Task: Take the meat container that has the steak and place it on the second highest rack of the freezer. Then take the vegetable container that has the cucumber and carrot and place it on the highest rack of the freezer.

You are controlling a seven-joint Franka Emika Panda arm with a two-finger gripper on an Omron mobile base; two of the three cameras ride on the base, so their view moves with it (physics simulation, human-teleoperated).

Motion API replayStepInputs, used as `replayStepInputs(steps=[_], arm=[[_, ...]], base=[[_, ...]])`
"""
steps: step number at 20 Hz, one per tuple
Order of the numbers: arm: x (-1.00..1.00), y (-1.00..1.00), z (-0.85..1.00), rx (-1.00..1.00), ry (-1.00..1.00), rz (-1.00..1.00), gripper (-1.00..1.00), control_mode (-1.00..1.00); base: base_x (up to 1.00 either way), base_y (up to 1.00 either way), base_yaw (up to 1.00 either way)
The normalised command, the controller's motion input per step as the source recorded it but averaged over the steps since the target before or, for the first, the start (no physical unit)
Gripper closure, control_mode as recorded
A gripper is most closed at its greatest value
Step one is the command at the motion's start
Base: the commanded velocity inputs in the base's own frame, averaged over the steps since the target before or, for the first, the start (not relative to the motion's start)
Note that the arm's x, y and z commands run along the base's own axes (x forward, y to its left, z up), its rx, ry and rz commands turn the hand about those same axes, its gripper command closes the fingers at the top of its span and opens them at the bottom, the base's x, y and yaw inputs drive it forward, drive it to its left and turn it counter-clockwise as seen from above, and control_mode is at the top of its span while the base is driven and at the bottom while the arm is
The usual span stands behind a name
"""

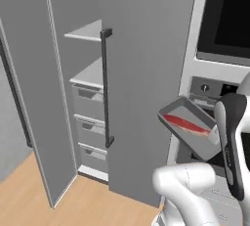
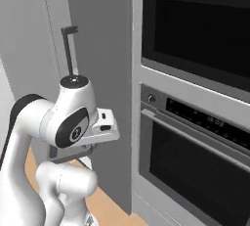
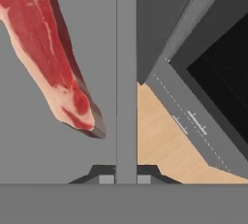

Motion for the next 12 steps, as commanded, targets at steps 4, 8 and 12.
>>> replayStepInputs(steps=[4,8,12], arm=[[0.00,0.00,0.00,0.00,0.00,0.00,1.00,1.00],[0.00,0.00,0.00,0.00,0.00,0.00,1.00,1.00],[0.00,0.00,0.00,0.00,0.00,0.00,1.00,1.00]], base=[[0.33,1.00,-0.26],[0.00,1.00,-0.34],[0.00,1.00,-0.25]])
